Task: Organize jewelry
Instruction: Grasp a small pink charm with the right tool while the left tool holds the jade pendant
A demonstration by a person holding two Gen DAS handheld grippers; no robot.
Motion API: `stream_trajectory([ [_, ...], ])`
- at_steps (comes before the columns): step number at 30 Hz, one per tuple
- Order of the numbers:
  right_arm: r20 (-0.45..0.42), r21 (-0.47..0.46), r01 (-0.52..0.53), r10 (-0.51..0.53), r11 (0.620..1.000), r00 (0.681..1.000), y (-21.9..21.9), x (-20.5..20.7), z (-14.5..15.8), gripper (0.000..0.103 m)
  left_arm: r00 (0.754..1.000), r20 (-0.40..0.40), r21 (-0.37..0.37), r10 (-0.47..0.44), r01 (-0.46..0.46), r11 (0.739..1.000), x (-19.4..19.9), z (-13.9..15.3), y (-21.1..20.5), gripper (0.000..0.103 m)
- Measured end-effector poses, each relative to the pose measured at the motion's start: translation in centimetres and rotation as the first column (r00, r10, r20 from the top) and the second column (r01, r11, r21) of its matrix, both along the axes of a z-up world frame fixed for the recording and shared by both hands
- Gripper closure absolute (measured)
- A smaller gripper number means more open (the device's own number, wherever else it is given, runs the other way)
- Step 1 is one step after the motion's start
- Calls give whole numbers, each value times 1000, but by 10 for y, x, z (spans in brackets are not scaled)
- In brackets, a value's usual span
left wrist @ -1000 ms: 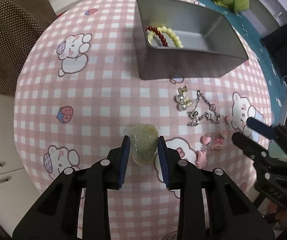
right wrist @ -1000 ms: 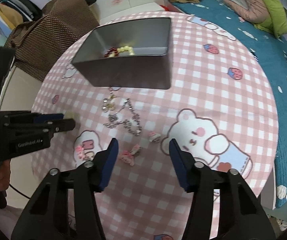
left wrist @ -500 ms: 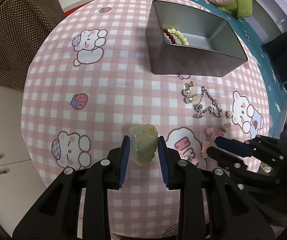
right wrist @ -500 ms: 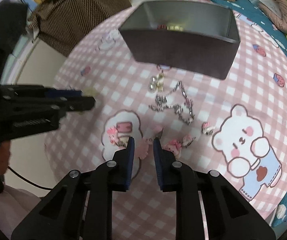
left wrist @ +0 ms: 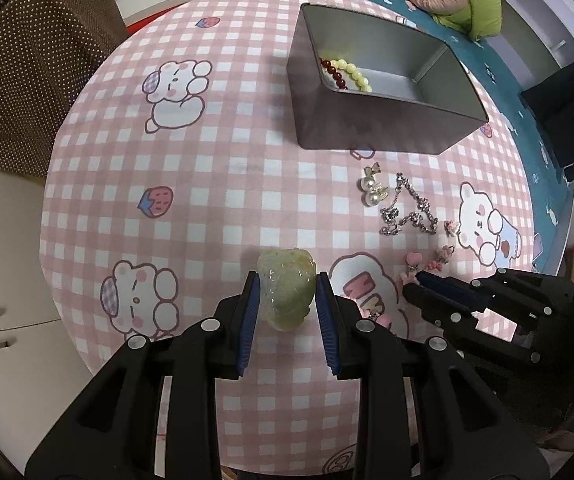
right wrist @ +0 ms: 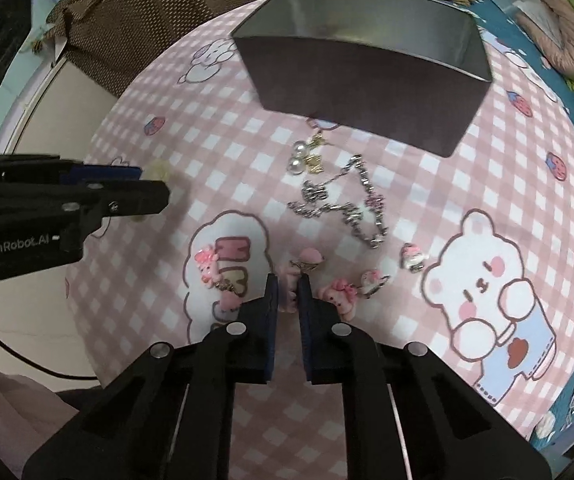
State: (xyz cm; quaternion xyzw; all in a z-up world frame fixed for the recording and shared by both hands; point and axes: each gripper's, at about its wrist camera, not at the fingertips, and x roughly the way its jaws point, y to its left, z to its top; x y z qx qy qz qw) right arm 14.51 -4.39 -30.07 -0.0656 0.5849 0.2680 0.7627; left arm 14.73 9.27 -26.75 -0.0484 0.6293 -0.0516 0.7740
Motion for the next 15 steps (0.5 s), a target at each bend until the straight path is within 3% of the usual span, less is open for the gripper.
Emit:
stream_trajectory([
  [15, 59, 70, 76, -80, 995, 995, -18, 15, 32, 96, 998, 63, 1, 13, -13, 1000, 16, 26, -2, 75],
])
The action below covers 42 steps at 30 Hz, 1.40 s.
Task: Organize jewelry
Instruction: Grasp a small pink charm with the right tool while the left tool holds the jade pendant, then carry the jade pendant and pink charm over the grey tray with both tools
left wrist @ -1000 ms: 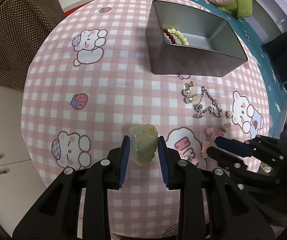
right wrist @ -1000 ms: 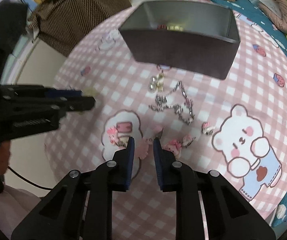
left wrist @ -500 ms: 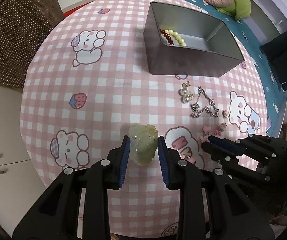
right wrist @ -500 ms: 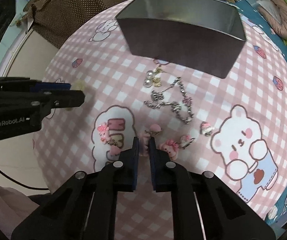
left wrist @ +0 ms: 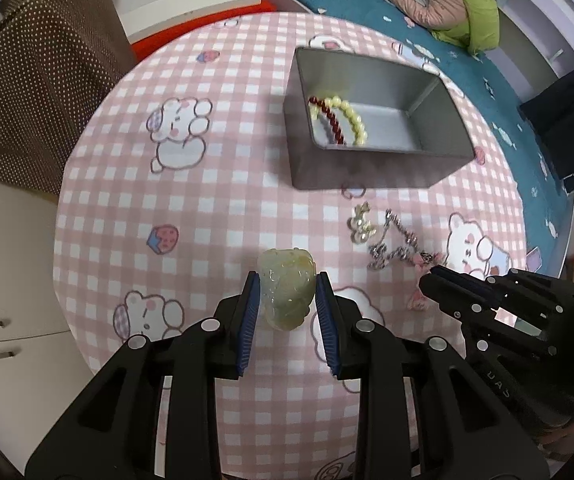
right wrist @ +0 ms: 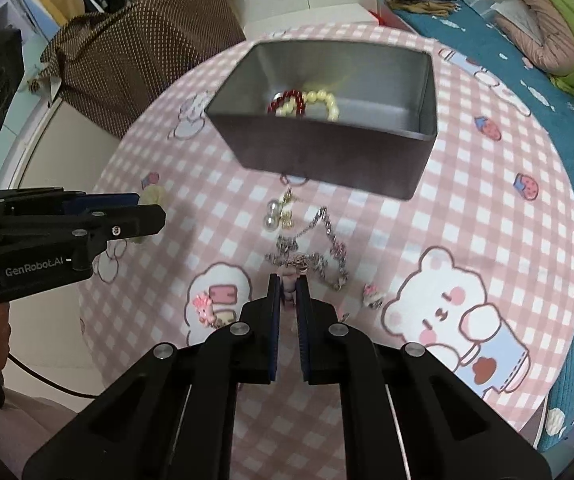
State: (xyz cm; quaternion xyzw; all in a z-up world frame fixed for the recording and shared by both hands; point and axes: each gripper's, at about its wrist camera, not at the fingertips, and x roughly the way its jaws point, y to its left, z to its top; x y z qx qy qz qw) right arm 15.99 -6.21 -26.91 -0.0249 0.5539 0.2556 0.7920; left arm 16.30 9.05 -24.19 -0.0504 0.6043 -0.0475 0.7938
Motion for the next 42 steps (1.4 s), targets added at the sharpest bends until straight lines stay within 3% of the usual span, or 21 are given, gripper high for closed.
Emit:
stream_trajectory([
  [12, 106, 65, 68, -75, 996, 992, -11, 21, 41, 96, 997, 67, -75, -23, 28, 997, 23, 30, -12, 75],
  [27, 195, 101, 163, -180, 981, 964, -23, 58, 58, 96, 990, 134, -173, -52, 75, 982, 68, 40, -38, 75],
  [42, 129, 90, 207, -217, 974, 968, -29, 80, 34, 96, 994, 105, -191, -22, 42, 981, 102, 14, -47, 75],
])
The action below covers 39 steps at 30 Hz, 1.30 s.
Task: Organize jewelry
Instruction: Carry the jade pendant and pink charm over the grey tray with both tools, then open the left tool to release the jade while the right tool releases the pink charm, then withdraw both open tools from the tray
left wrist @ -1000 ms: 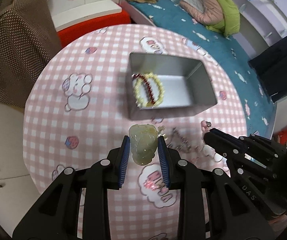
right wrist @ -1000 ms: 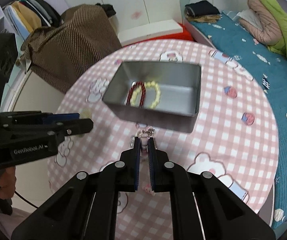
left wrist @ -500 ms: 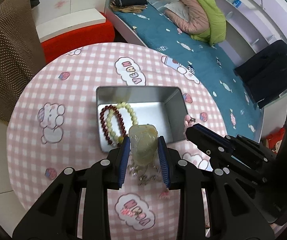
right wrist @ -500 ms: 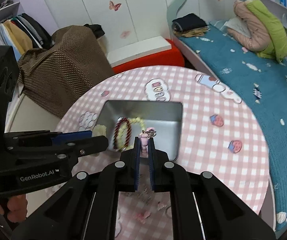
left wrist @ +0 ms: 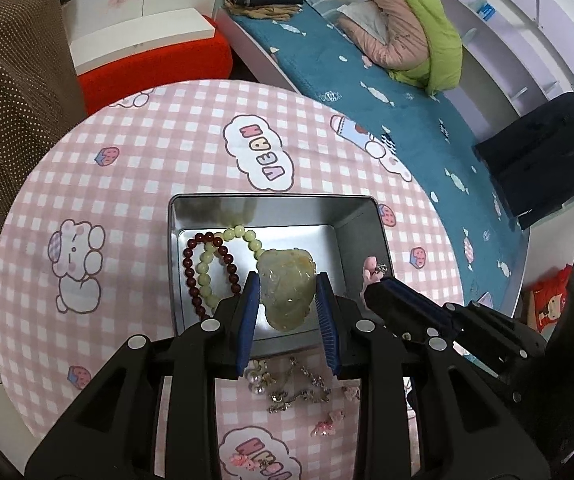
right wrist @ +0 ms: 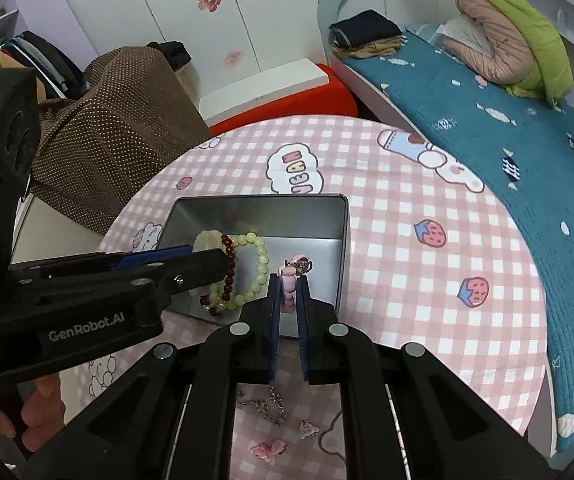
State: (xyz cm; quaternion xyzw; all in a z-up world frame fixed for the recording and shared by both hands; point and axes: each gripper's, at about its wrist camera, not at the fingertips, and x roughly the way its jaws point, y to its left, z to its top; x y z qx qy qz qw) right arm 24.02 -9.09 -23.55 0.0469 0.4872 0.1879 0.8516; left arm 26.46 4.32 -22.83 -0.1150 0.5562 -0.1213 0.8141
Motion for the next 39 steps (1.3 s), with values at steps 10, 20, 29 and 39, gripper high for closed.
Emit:
stream_trajectory([
  [10, -31, 23, 21, -20, 1000, 999, -9, 2, -4, 92, 999, -42, 15, -31, 32, 999, 7, -16, -9, 75],
  [20, -16, 31, 41, -41, 999, 999, -19, -1, 3, 91, 993, -99, 53, -57, 62, 997, 10, -30, -20, 74],
  [29, 0, 28, 68, -68, 997, 998, -27, -5, 9, 88, 994, -86, 61, -66, 72, 996, 6, -24, -20, 74],
  [39, 19, 10, 114, -114, 993, 993, -40, -18, 16, 83, 997, -43, 64, -71, 74, 995, -12, -3, -9, 65],
])
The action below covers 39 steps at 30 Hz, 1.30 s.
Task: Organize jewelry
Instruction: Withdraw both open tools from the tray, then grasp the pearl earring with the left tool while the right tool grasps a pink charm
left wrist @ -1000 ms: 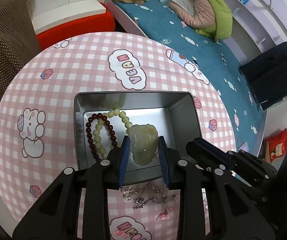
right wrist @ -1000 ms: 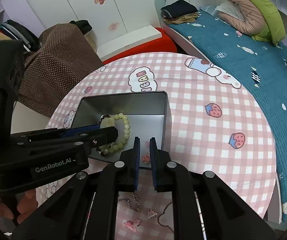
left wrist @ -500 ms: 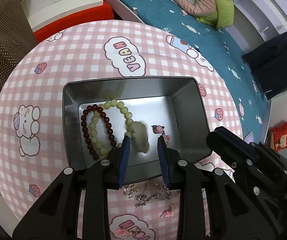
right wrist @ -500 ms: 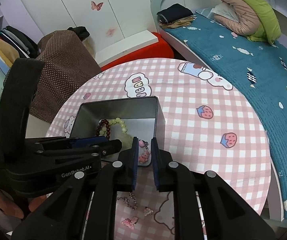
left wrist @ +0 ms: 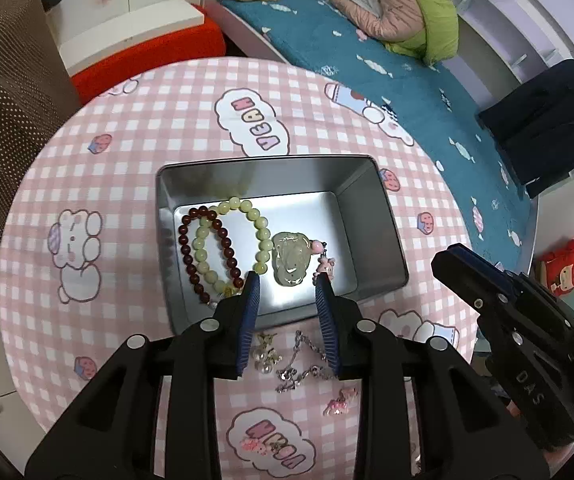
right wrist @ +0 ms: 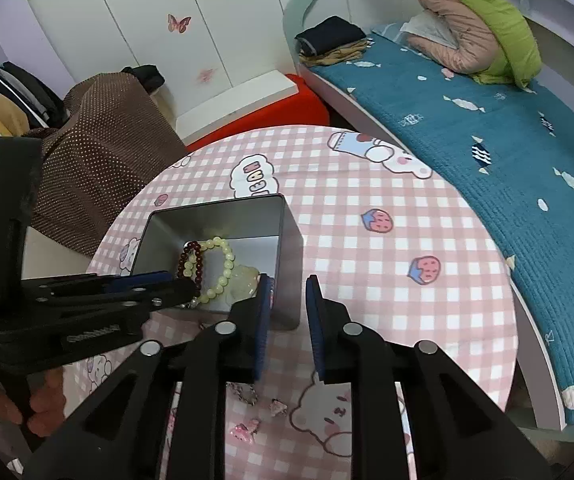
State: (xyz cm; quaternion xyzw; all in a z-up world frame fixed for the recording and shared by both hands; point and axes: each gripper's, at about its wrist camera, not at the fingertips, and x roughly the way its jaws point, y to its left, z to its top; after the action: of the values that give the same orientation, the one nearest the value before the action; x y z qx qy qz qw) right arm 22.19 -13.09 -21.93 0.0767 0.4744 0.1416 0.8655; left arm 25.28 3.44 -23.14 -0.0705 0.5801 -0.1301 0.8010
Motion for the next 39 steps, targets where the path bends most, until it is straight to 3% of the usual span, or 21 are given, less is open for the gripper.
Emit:
stream_trajectory([
  [10, -36, -46, -10, 8, 999, 999, -2, -23, -15, 58, 999, 29, 6, -28, 28, 1000, -48, 21, 14, 42],
  [12, -58, -60, -27, 23, 998, 998, 0, -30, -22, 57, 1000, 15, 21, -26, 26, 999, -59, 18, 19, 36],
  [21, -143, -68, -82, 72, 994, 987, 9, -52, -57, 56, 996, -89, 52, 6, -1, 999, -82, -16, 36, 34],
  [23, -147, -69, -89, 79, 994, 986, 11, -54, -62, 58, 995, -98, 44, 14, -10, 999, -83, -21, 38, 34],
  [25, -146, -79, -106, 93, 991, 985, 14, -55, -67, 67, 995, -97, 40, 17, -13, 999, -82, -23, 39, 34],
  [30, -142, -119, -151, 134, 981, 981, 27, -57, -80, 78, 995, -99, 30, 16, -13, 999, -75, -33, 35, 35],
  [34, -94, -188, -163, 148, 969, 985, 35, -62, -81, 90, 995, -99, 20, 5, -3, 1000, -62, -41, 27, 38],
  [39, -100, -171, -150, 134, 974, 986, 31, -64, -82, 90, 994, -105, 17, 0, 2, 1000, -48, -51, 16, 49],
])
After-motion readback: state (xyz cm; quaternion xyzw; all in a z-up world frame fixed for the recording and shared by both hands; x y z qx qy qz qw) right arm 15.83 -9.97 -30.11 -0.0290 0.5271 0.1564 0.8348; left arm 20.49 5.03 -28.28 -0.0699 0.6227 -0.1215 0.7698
